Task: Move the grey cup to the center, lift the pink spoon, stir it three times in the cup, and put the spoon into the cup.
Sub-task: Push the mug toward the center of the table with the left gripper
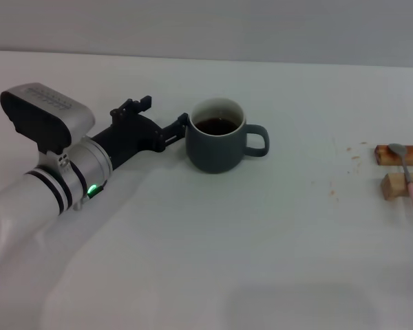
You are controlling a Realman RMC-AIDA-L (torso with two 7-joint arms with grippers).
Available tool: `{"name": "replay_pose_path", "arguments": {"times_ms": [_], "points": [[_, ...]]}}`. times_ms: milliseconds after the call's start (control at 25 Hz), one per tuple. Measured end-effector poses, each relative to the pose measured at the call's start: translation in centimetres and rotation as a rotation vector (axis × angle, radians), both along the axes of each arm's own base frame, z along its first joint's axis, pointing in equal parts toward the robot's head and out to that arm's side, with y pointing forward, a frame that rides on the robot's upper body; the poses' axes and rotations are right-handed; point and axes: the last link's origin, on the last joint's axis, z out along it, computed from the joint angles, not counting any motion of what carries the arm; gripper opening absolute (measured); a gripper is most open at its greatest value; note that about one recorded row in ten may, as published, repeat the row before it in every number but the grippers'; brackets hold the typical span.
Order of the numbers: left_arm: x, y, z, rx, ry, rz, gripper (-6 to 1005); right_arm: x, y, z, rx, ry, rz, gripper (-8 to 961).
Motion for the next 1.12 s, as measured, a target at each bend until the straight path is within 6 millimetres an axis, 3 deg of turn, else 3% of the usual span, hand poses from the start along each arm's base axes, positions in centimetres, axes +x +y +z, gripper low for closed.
{"name": "replay_pose_path", "arguments": {"times_ms": [800,1120], "points": [[1.0,-0.9,-1.0,-0.056,-0.041,-0.034,845,0.0,0.0,-0.1,-0.01,-0.005,0.005,795],[-0.1,0.3,0.5,0.012,-0.031,0.017,845,0.0,0.0,-0.1,-0.011,-0.004,0.005,794]]}}
